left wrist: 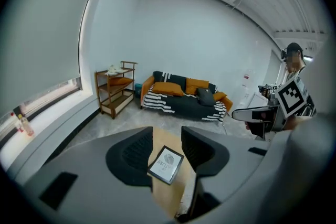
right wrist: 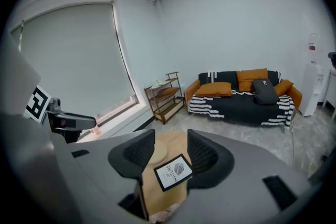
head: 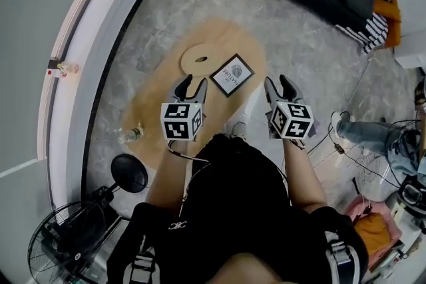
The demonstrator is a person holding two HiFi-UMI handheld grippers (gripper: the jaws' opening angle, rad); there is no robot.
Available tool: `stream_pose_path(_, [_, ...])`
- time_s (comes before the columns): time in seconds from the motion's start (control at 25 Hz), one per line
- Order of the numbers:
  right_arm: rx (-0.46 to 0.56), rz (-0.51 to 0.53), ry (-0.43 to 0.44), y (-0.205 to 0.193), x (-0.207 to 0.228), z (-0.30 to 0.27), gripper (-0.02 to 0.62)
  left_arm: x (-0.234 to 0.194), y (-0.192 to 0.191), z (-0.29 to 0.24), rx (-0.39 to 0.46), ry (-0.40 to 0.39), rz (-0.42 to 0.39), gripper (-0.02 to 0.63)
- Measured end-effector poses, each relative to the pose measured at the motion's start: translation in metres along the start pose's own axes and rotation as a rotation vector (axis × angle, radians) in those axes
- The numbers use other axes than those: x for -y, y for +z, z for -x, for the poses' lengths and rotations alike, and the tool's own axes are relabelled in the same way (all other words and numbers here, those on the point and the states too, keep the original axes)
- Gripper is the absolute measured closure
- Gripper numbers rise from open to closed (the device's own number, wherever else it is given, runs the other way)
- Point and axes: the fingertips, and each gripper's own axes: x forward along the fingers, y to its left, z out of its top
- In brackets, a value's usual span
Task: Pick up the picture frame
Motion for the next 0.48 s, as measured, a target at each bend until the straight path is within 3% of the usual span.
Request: stream_pose_path(0.48, [-0.239, 0.081, 0.048, -0.118, 0.042, -0.115, 0.4, -0.021, -0.133, -0.118, -0.215, -0.038, 0.174, 0.426])
